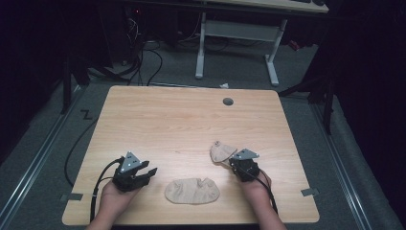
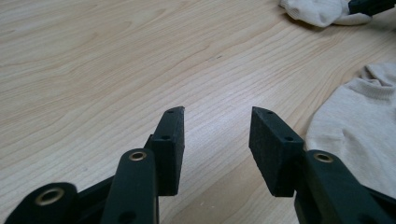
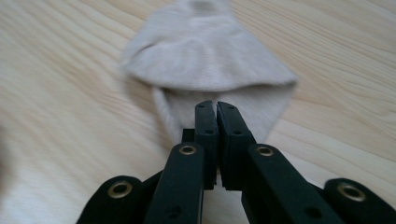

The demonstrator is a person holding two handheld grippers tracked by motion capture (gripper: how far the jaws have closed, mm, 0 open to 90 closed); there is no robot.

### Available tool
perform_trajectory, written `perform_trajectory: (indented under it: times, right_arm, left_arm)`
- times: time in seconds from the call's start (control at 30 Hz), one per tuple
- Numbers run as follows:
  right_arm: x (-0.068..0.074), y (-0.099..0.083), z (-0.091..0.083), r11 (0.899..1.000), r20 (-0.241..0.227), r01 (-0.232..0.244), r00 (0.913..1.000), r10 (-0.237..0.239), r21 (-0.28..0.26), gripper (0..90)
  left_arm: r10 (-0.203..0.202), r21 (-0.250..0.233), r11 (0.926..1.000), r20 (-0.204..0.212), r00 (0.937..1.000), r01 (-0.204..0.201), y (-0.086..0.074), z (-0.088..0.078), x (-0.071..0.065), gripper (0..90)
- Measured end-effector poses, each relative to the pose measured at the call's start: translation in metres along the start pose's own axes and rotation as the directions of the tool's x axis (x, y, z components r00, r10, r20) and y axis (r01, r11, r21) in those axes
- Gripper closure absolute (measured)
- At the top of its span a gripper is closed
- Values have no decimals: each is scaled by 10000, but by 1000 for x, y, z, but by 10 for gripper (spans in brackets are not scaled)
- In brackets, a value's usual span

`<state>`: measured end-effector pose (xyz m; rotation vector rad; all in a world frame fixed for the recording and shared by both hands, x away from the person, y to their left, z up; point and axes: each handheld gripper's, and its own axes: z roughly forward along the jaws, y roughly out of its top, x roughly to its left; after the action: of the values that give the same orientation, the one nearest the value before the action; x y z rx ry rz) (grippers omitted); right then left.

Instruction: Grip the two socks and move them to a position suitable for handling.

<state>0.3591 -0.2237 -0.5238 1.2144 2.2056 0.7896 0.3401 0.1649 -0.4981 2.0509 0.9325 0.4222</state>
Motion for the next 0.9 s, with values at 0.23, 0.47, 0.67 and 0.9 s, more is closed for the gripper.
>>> perform_trajectory:
  times: [0.23, 0.47, 0.67, 0.9]
  right_arm:
    - [36, 12, 7, 9982, -836, 527, 9950, -550, -295, 871]
    - [43, 31, 6, 9965, -865, 344, 9954, -410, -760, 809]
    - [50, 58, 21, 9976, -686, 287, 9971, -330, -635, 619]
    - [48, 62, 46, 9984, -310, 522, 9982, -515, 213, 750]
  left_arm:
    - [-122, 17, 9999, 36, 9999, 122, 0, 1, 1, 557]
    - [-103, 16, 9999, 90, 9999, 103, 0, 1, 0, 557]
    - [-98, -62, 9999, 130, 9999, 99, 0, -1, 0, 556]
    - [-62, -50, 10000, 227, 9997, 63, -1, -1, 0, 555]
